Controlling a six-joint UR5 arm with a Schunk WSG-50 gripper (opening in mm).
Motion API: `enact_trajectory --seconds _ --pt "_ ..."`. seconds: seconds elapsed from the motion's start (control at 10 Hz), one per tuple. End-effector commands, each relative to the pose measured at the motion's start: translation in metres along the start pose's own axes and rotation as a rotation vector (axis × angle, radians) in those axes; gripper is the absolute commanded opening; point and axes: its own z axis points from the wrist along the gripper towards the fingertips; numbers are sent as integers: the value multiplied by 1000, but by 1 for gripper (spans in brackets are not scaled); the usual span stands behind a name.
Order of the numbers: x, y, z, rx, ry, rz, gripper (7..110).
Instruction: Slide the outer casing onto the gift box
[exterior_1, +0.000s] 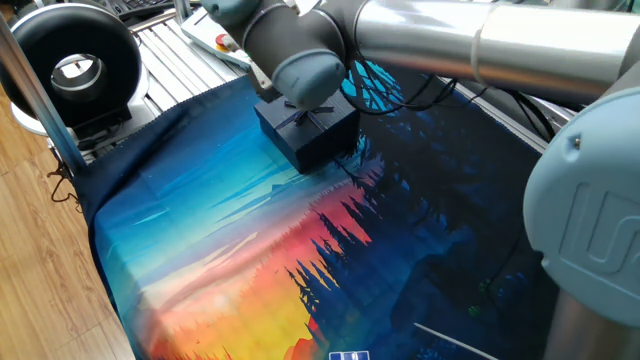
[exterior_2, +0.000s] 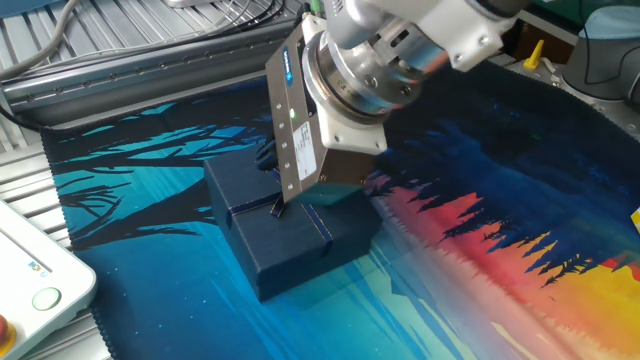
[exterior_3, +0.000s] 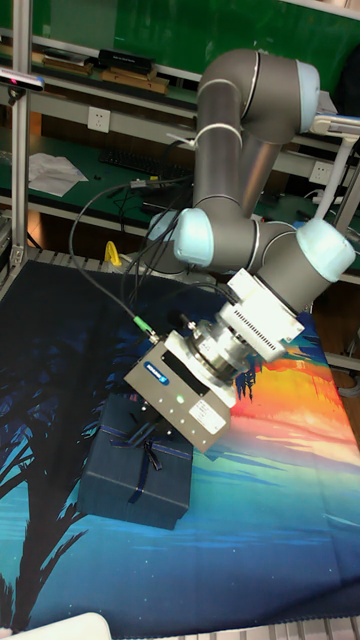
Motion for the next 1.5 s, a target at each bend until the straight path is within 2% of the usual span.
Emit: enact_trajectory --seconds 0.0,0.1,0.2,0.4,0.5,0.6,0.7,0.8,0.9,1.1,1.2,1.4 --pt "26 13 -1 -77 88 37 7" --pt "43 20 -5 -107 152 37 7" --pt "49 20 -6 -111 177 22 7" --pt "42 10 -4 -71 145 -4 7" --pt "39 8 -8 -67 128 -10 7" --pt "35 3 -14 -44 113 -16 7" --pt "36 1 -15 -34 117 -15 7" --pt "34 4 -15 -48 110 -10 7" --pt "36 13 -15 -81 117 13 7" --pt "46 44 -21 -200 170 115 7" --pt "48 48 -23 -213 180 128 7" --pt "54 37 -21 -175 197 74 7"
